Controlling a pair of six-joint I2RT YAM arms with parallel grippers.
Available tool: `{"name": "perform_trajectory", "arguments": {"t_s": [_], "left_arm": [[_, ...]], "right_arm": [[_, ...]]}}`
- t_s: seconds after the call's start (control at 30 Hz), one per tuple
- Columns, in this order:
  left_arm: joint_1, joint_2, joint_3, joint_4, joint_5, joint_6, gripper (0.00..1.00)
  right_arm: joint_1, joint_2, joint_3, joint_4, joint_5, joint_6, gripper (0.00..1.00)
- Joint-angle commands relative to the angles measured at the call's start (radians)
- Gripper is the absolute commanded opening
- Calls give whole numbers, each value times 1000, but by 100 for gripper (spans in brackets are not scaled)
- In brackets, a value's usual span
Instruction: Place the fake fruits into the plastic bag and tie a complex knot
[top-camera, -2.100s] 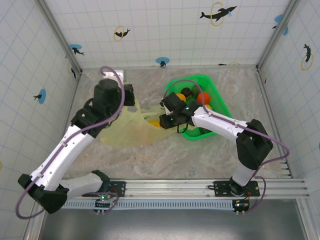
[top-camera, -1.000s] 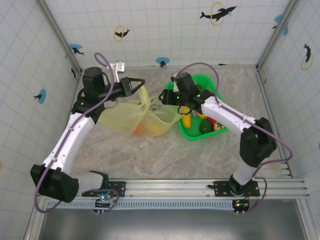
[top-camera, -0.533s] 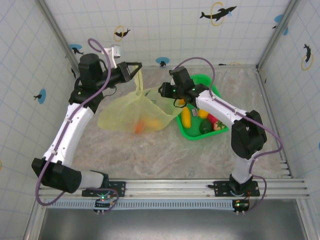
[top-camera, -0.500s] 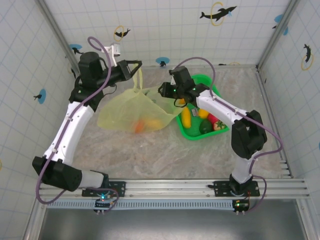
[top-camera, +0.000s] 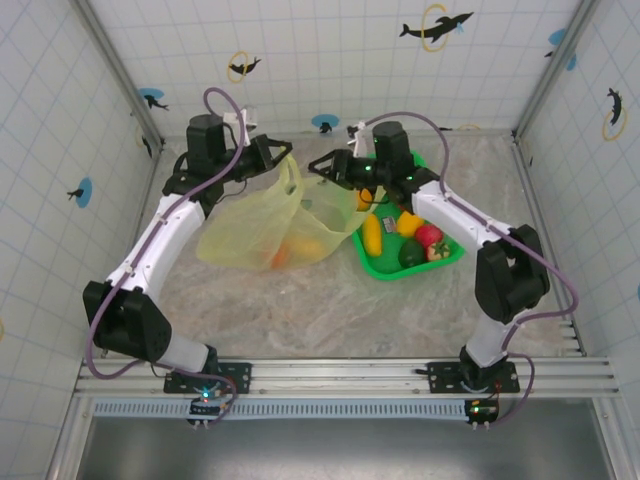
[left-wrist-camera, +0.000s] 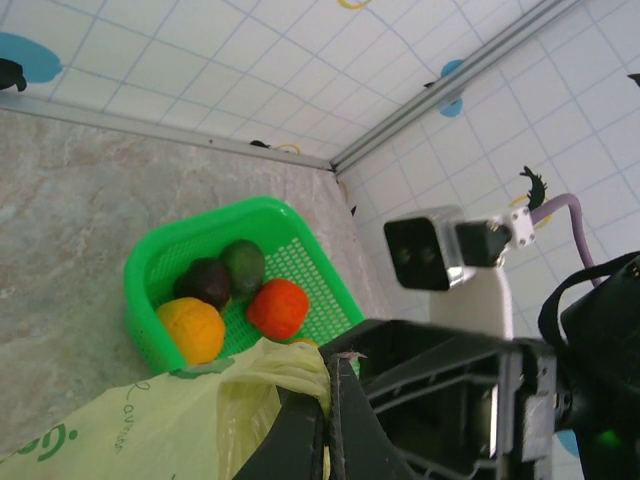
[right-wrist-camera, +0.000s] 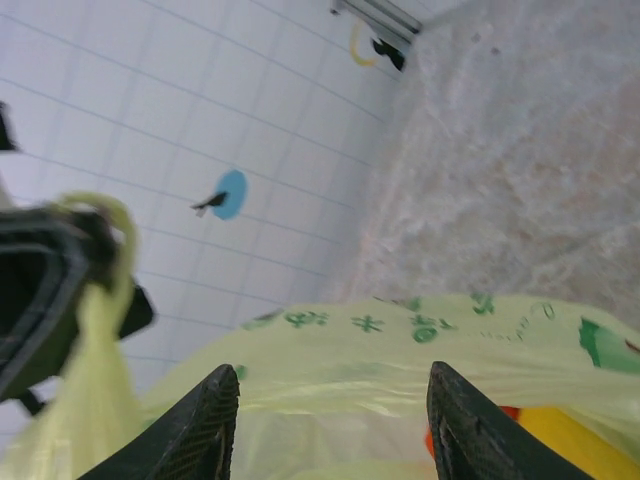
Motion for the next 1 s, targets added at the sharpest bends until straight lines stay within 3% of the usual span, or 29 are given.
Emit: {"name": "perform_trajectory", "arguments": {"t_s": [0.0, 0.23, 0.47, 0.63, 0.8, 0.97], "left_arm": [[2, -18, 29, -4, -31, 18, 0], [2, 21, 62, -14, -62, 29, 0], [2, 21, 63, -37, -92, 52, 0], [2, 4, 59, -42, -97, 58, 0], [2, -25, 42, -45, -105, 65, 0], [2, -37, 36, -46, -99, 62, 0]], "right_arm": [[-10, -54, 9, 160, -119, 84, 52], [-63, -59, -45, 552, -216, 376, 51], [-154, -139, 56, 68, -58, 23, 46], [-251, -211, 47, -301, 223, -176, 45], [-315, -272, -78, -479, 498, -318, 46], [-301, -278, -175, -559, 598, -402, 51]]}}
